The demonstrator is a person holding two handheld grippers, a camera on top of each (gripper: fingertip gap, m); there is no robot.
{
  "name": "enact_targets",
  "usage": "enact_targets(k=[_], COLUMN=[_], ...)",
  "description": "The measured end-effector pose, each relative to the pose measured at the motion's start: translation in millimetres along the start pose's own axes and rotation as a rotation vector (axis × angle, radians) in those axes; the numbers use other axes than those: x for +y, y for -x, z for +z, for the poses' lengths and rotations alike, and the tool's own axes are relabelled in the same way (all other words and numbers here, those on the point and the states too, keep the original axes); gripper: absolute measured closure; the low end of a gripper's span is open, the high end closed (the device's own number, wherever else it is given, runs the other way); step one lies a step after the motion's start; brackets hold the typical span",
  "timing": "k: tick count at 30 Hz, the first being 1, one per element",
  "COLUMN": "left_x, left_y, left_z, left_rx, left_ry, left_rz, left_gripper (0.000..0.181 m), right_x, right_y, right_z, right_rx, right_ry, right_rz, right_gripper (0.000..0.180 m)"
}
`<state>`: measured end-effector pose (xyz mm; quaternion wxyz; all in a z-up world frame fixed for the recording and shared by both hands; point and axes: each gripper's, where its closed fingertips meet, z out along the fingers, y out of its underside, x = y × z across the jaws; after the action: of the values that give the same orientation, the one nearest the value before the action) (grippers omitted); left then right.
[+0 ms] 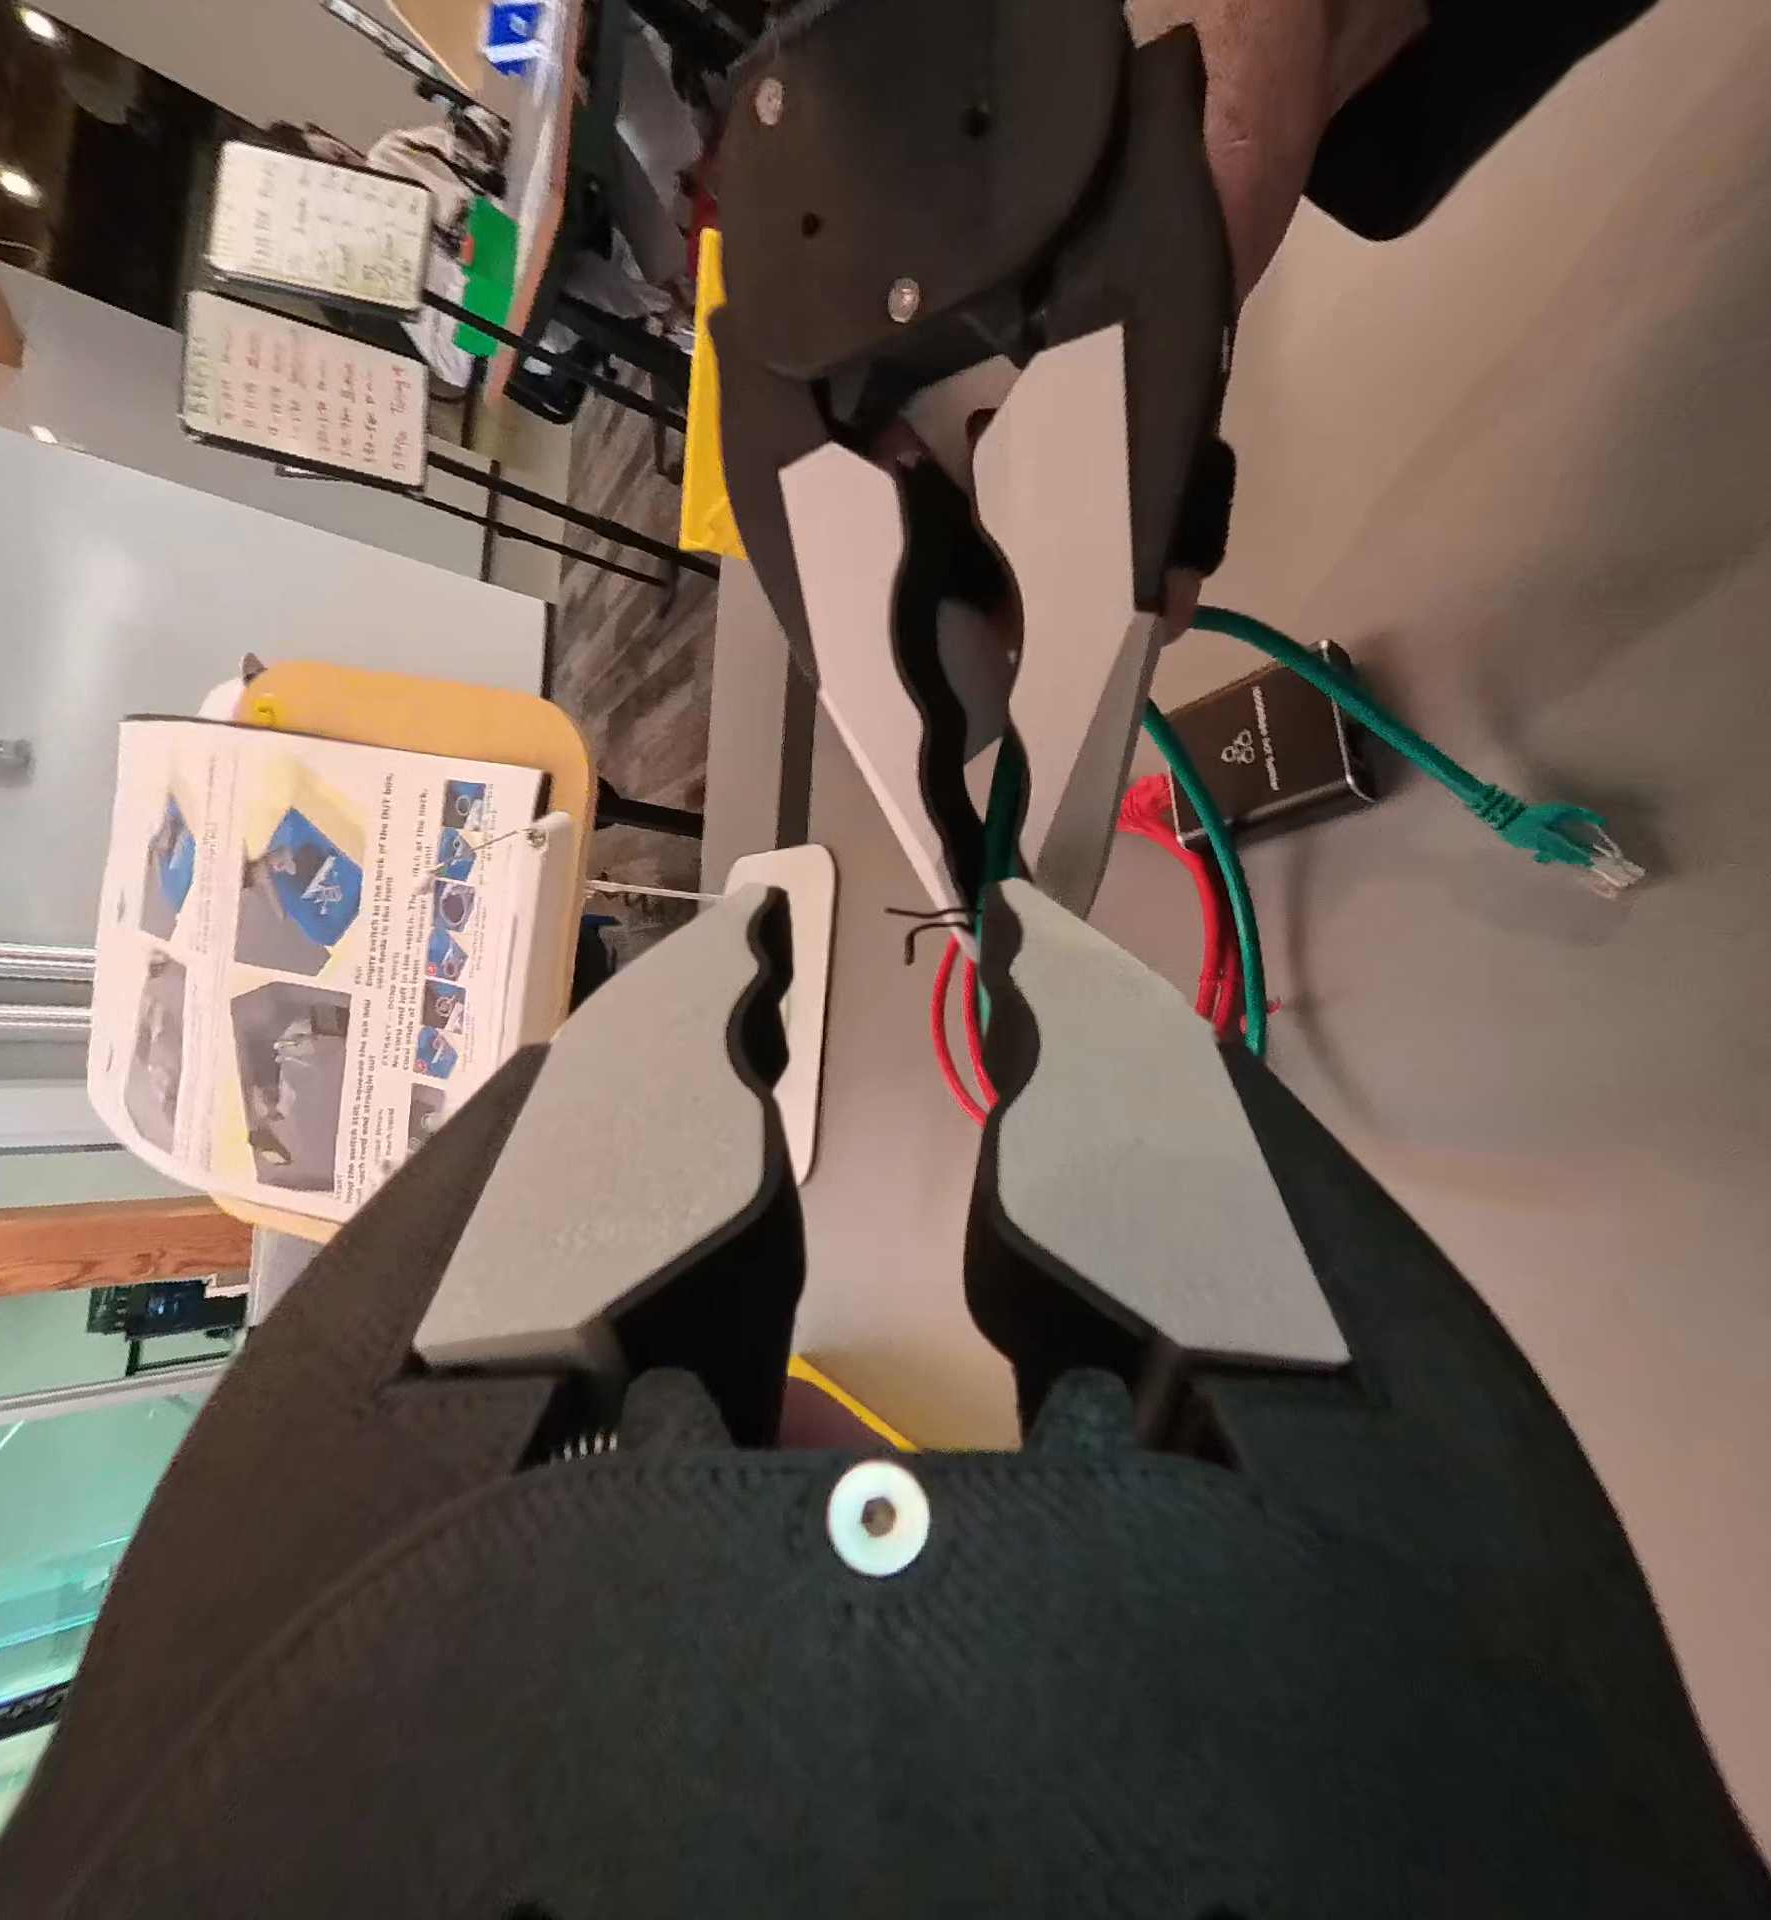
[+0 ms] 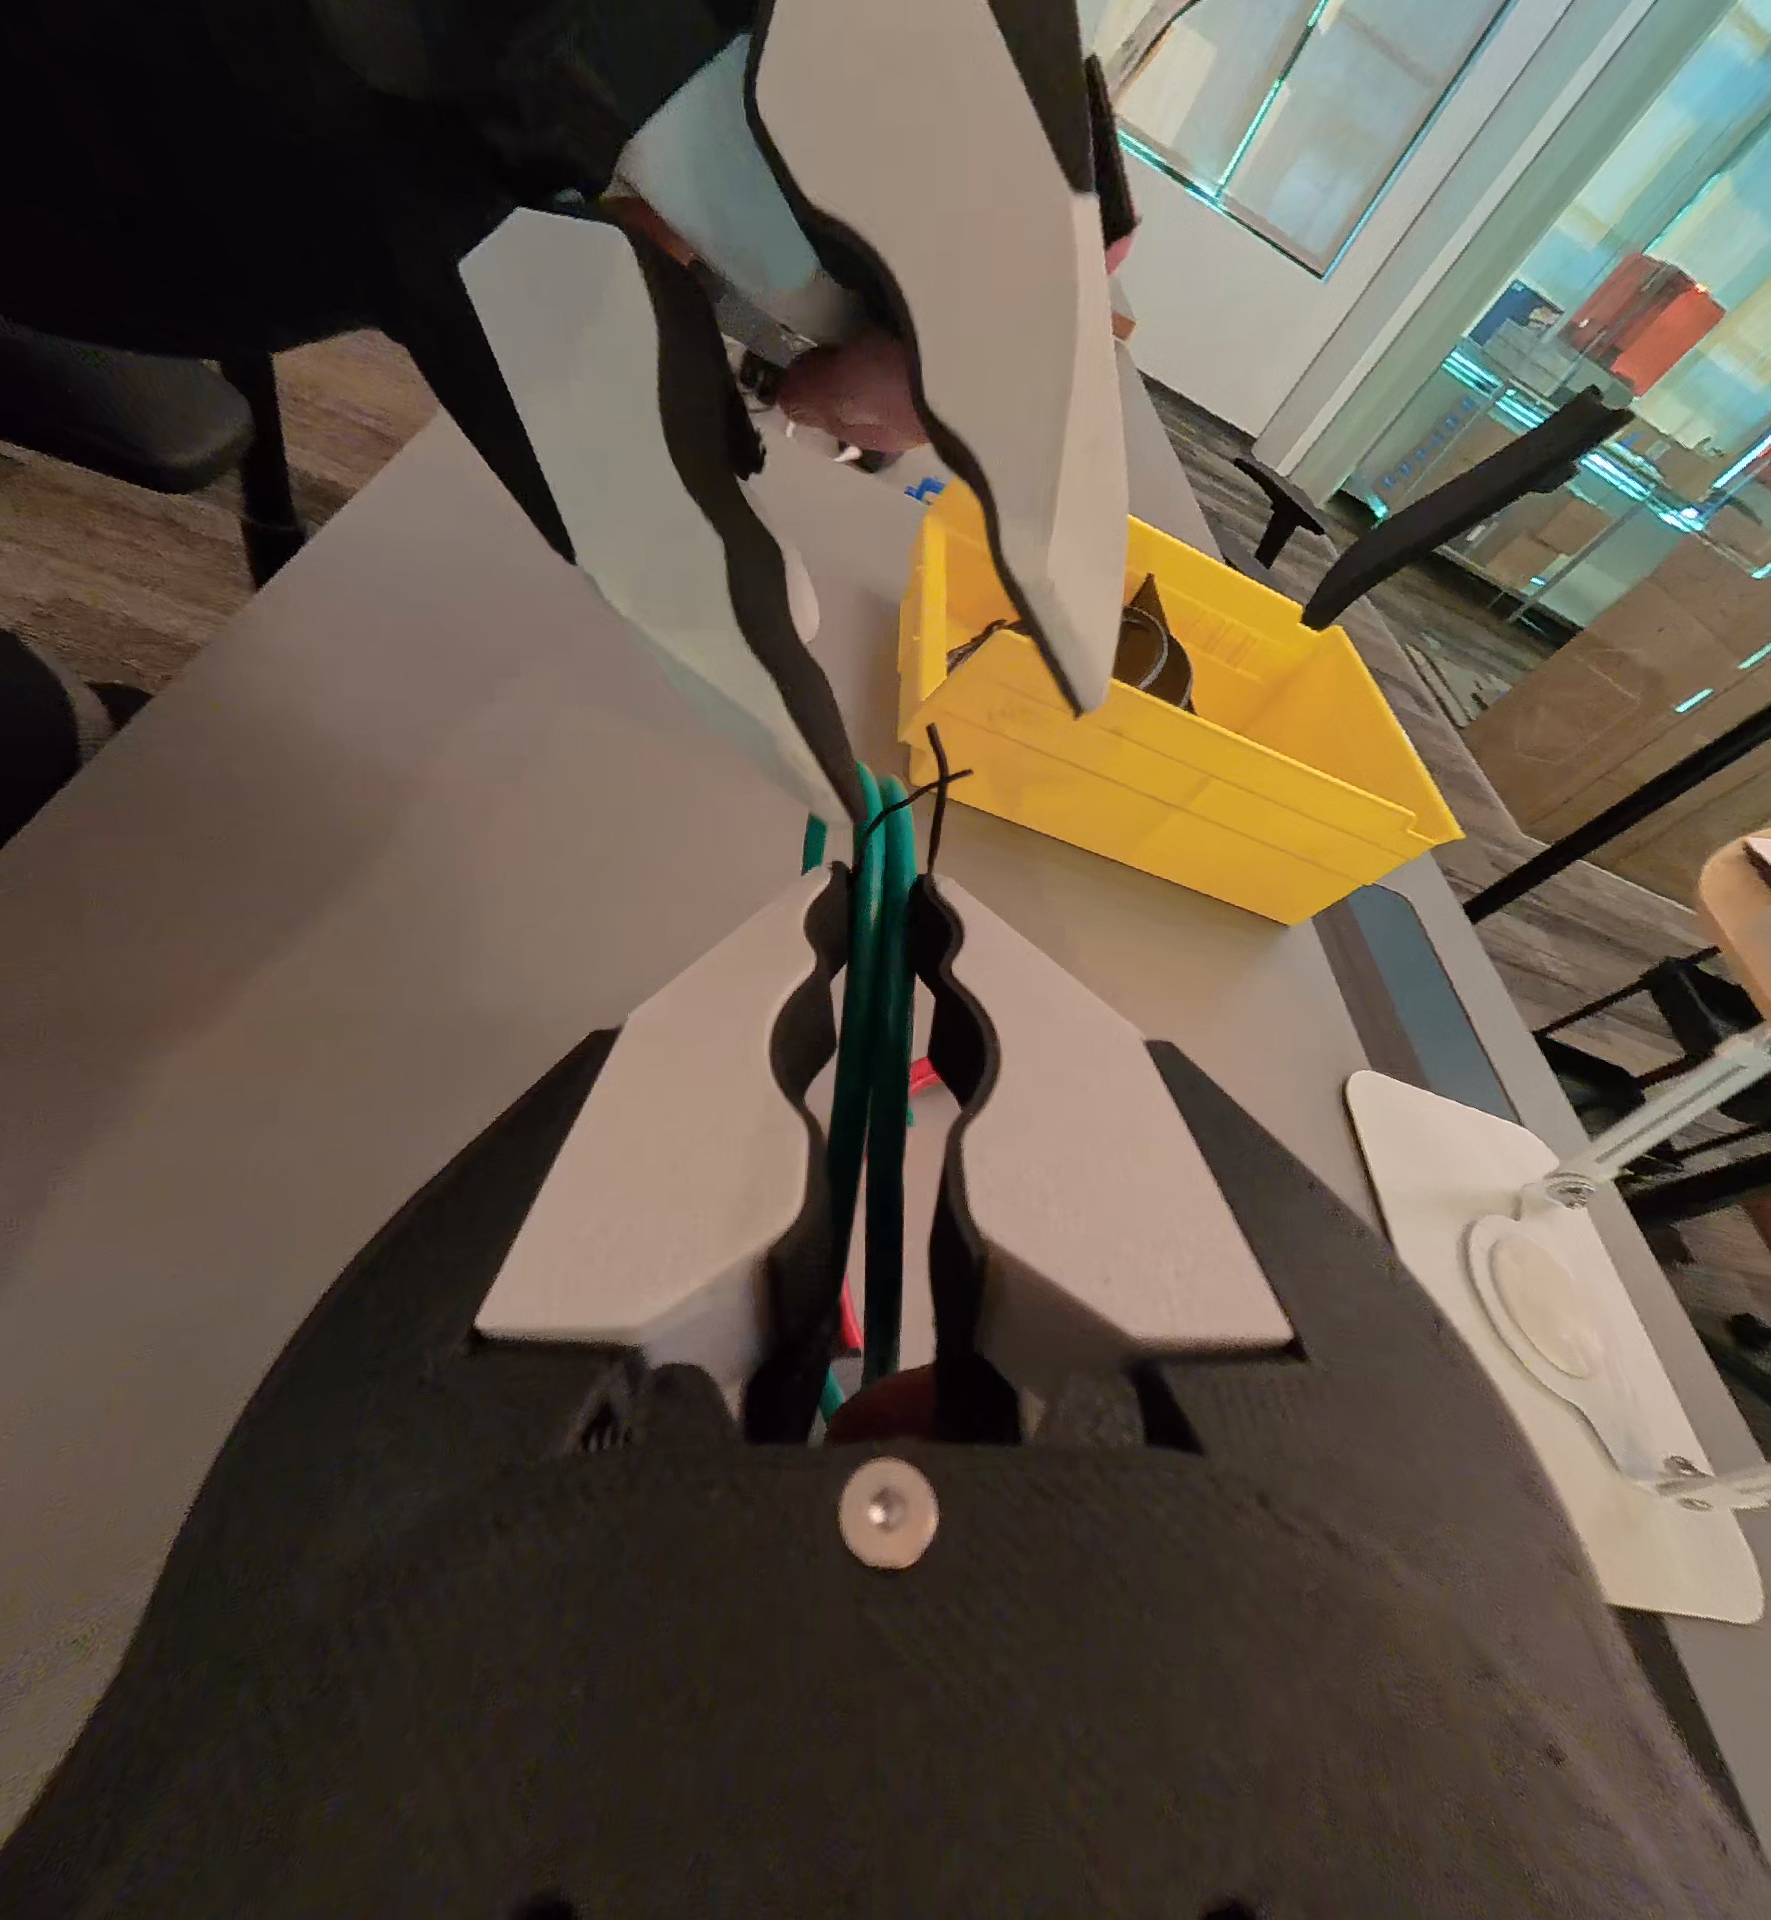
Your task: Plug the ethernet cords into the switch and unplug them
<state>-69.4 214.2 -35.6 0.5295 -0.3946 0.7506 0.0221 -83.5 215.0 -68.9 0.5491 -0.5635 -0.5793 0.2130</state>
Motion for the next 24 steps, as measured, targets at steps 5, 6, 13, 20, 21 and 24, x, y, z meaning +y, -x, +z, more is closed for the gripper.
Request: enact_targets(k=[5, 6, 13, 20, 21, 24], left_x=[6.1, 5.8, 7.4, 7.9, 7.6, 12.6], left_y=[-10.8, -11.8, -21.1, -18.8, -18.7, -18.5], left_z=[6.9, 6.6, 7.6, 8.3, 8.5, 9.6], left_rx=[0.121, 0.141, 0.279, 0.313, 0.314, 0.330], left_ry=[0.063, 0.060, 0.083, 0.096, 0.096, 0.139], left_rz=[0.017, 0.008, -0.007, -0.006, -0.006, -0.027], left_gripper=[0.146, 0.148, 0.153, 0.161, 0.161, 0.154], right_x=[4.8, 4.5, 3.5, 3.8, 3.8, 3.4], right_y=[-0.6, 0.4, 1.0, 1.0, 1.0, 1.6], right_z=[4.4, 4.5, 3.8, 3.0, 3.0, 3.2], right_rx=[0.044, 0.042, 0.040, 0.043, 0.046, 0.064], right_ry=[0.042, 0.038, 0.030, 0.028, 0.029, 0.037], right_rz=[-0.050, -0.047, -0.049, -0.060, -0.067, -0.103], right_gripper=[0.171, 0.171, 0.171, 0.171, 0.170, 0.171])
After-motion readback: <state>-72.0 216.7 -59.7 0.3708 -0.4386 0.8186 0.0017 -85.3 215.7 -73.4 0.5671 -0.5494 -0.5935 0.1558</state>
